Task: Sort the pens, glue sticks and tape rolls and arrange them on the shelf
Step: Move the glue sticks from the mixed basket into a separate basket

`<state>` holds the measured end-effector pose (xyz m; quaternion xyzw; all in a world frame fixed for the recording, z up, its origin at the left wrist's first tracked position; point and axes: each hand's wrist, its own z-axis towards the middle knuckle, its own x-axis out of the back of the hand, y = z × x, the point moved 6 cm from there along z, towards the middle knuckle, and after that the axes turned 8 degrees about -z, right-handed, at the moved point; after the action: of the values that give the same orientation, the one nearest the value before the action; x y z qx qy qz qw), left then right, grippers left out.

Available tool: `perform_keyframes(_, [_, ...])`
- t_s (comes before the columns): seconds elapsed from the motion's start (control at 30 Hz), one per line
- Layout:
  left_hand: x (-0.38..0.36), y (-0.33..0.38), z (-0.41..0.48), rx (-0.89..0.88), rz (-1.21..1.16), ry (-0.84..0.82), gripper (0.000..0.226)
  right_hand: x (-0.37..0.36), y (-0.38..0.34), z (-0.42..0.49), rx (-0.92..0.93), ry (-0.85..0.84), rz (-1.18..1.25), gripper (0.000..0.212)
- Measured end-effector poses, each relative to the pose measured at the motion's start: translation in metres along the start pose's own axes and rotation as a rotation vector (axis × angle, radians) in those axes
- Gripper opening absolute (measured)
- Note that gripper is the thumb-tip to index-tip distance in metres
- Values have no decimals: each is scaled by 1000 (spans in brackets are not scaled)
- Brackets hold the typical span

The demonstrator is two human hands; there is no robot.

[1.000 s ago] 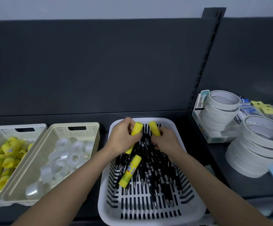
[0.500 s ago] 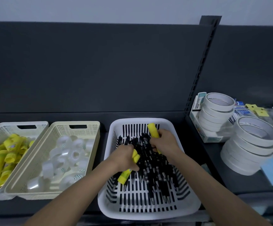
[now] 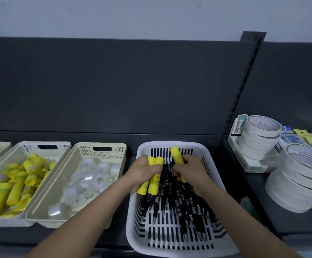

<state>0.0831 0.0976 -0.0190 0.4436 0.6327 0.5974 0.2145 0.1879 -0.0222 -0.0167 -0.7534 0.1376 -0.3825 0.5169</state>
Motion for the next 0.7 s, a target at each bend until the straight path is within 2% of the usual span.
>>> perform_keyframes(0.13, [26, 4, 0, -48, -99, 61, 8, -21, -28, -2, 49, 0, -5, 5])
perform_keyframes(0.33, [107, -2, -15, -61, -172, 214, 13, -79, -82, -6, 80, 22, 123, 28])
perform_keyframes(0.43, [161, -11, -29, -48, -173, 295, 15, -123, -104, -9, 44, -23, 184, 21])
perform_keyframes(0.63, [267, -36, -59, -12, -229, 307, 4, -225, -146, -16, 33, -121, 215, 15])
perform_keyframes(0.7, [300, -53, -70, 29, -255, 347, 16, -260, -160, -18, 35, -154, 217, 15])
